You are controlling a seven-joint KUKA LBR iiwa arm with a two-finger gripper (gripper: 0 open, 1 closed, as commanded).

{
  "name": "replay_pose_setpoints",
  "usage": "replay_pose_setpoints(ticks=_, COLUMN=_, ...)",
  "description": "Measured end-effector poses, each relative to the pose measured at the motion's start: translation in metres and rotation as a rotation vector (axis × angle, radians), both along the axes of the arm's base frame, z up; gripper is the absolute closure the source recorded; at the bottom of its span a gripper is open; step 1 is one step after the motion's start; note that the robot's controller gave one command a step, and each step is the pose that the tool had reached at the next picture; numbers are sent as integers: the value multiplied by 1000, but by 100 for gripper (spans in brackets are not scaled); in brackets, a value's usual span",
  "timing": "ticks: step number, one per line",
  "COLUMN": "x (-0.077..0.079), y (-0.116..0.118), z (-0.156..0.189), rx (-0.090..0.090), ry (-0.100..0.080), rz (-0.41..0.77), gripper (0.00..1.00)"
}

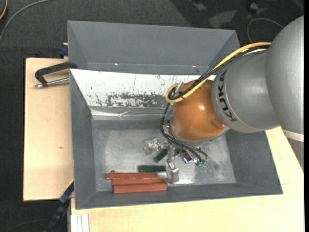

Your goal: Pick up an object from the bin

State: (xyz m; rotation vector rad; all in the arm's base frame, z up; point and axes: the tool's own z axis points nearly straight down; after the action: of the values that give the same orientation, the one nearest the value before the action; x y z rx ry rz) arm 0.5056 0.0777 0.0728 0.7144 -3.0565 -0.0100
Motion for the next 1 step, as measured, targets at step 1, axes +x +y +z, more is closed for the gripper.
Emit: replay_pose_setpoints(ticks=1, x=4, y=-6, z=1, rx=-4, ry=-8, rz=-8, gripper=100)
